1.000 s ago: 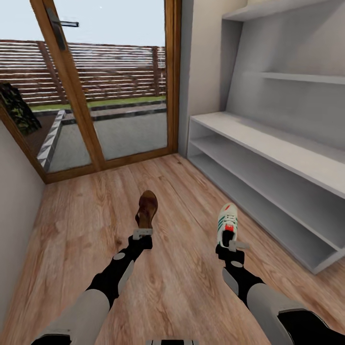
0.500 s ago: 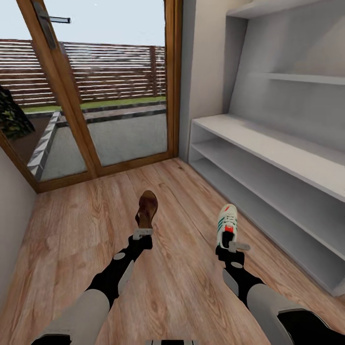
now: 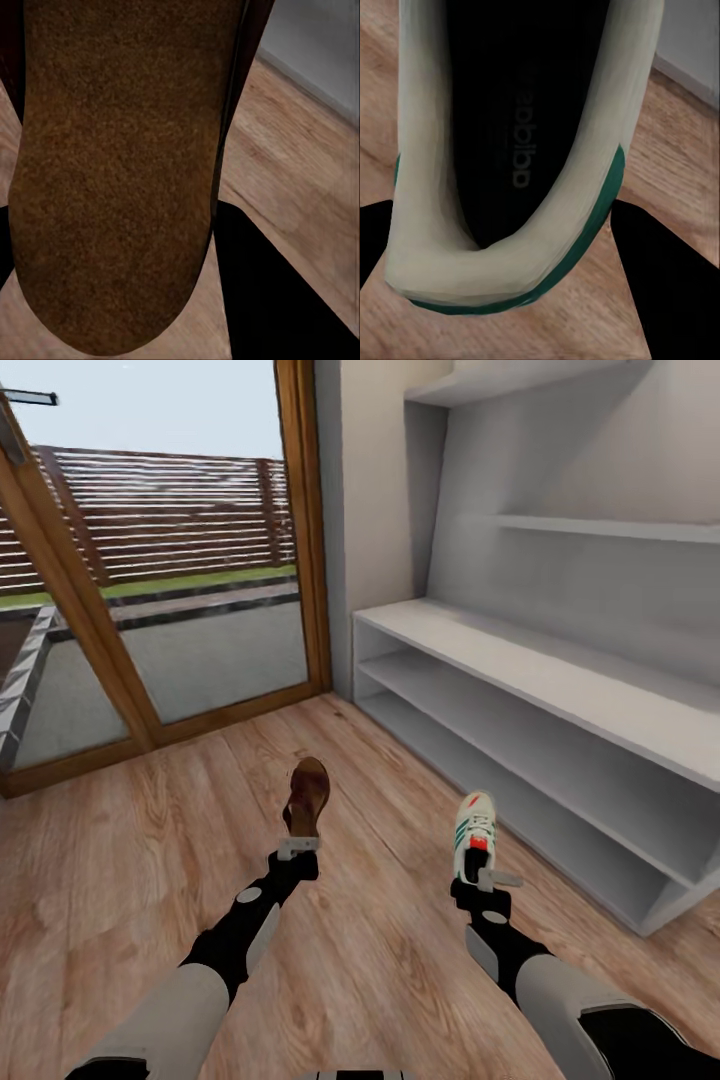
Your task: Pick up the two gym shoes and the two sandals from the corridor floor and place them onto the hallstand (shoe rack) in the corridor, making sure they are on the rack and not on the floor. Arrange them so the two gym shoes are next to each other and the two sandals are next to each other.
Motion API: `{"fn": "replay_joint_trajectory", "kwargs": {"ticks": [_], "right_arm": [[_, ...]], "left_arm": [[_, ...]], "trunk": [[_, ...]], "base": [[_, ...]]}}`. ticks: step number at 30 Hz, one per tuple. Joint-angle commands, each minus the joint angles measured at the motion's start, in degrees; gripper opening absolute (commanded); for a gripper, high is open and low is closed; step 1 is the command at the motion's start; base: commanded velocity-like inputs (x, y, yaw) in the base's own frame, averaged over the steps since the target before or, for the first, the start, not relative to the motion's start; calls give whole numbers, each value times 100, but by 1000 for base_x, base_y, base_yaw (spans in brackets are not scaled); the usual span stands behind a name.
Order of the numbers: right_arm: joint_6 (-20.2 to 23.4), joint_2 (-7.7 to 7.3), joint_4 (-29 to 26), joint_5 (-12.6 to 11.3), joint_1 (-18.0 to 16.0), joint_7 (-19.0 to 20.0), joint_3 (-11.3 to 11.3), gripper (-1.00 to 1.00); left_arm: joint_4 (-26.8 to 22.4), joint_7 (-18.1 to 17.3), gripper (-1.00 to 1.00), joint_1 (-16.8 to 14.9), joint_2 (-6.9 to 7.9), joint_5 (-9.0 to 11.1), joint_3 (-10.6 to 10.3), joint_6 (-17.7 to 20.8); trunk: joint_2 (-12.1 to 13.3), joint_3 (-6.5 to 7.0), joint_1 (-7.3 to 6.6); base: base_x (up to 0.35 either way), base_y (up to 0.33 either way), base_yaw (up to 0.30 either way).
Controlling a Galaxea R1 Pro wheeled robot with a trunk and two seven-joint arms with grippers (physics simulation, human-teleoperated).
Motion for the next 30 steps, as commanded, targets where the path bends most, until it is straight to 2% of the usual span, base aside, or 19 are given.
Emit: {"fn": "replay_joint_trajectory", "kwargs": {"ticks": [1, 5, 7, 8, 9, 14, 20, 25, 30], "right_arm": [[-24, 1, 18, -52, -5, -26, 58, -100], [-18, 4, 79, -10, -5, -29, 63, -100], [-12, 4, 160, 118, -5, -30, 71, -100], [-10, 3, 218, 240, -5, -31, 90, -100], [-1, -1, 399, 847, -5, -30, 168, -100], [4, -6, 501, 1331, -5, -34, 212, -100], [6, -8, 672, 1492, -5, -27, 228, -100], [5, -8, 767, 1510, -5, -27, 232, -100], [-1, -8, 805, 1517, -5, -30, 233, -100]], "left_arm": [[0, -29, -100, -2, -1, -19, 13, -14], [1, -32, -100, -2, -1, -18, 11, -14], [1, -33, -100, -2, -1, -17, 11, -14], [1, -33, -100, -2, -1, -17, 11, -14], [1, -34, -100, -2, -1, -17, 11, -14], [1, -33, -100, -2, -1, -18, 10, -14], [7, -27, -100, -2, -1, -19, 10, -15], [9, -27, -100, -2, -1, -19, 10, -13], [3, -33, -100, -2, -1, -20, 10, 4]], "trunk": [[-2, 0, -1], [-2, 19, -1], [-2, 28, -1], [-2, 33, -1], [-2, 38, -1], [-2, 63, -1], [-2, 94, -1], [-2, 119, -1], [-2, 128, -1]], "base": [[1, 1, -300], [0, 0, -300], [0, 0, -300], [0, 0, -300], [0, 0, -300], [0, 0, -300], [0, 0, -300], [6, 4, -281], [128, 171, -92]]}}
